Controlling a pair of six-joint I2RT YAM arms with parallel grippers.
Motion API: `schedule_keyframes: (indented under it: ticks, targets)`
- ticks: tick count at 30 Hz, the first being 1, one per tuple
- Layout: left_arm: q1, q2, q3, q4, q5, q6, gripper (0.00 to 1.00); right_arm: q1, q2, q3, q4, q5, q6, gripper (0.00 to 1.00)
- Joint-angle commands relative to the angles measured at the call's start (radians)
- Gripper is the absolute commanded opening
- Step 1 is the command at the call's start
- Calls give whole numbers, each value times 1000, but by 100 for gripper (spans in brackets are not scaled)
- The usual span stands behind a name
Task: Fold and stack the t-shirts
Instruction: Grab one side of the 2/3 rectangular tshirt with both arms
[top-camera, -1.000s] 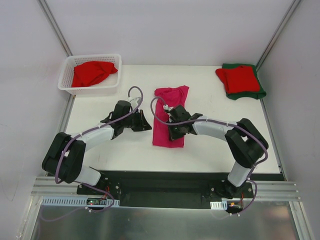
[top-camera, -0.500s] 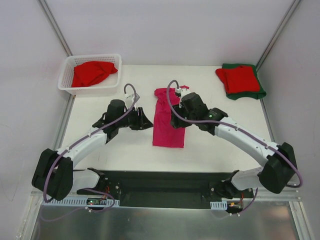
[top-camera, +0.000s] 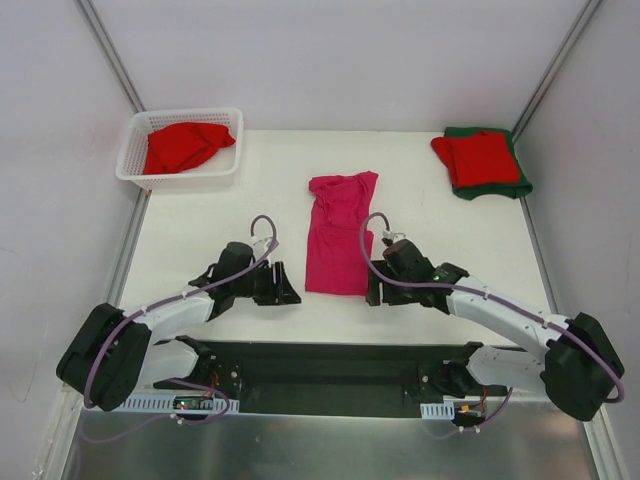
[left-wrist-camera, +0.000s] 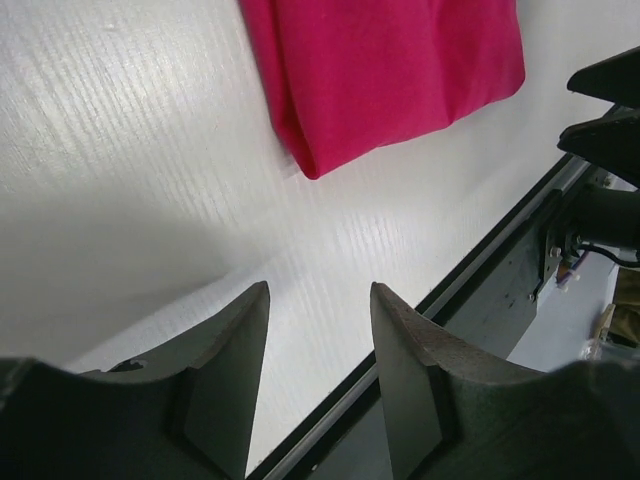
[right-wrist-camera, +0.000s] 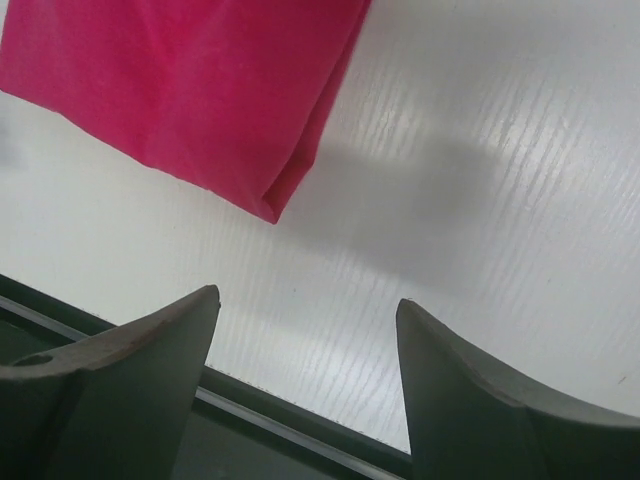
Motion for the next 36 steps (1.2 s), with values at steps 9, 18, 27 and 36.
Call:
schedule_keyframes:
  ticks: [9, 18, 27, 36]
  targets:
    - [-33, 90, 7, 256, 45, -83, 42, -13, -153, -158, 224, -106, 189, 77]
    - [-33, 158, 13, 360, 64, -103, 40, -149, -188, -278, 393, -276, 257, 74]
    - [-33, 208, 17, 394, 64, -106, 38, -253, -120, -320, 540, -382, 289, 58]
    - [-31, 222, 24, 342, 25, -60, 37, -261, -32, -312, 612, -411, 297, 58]
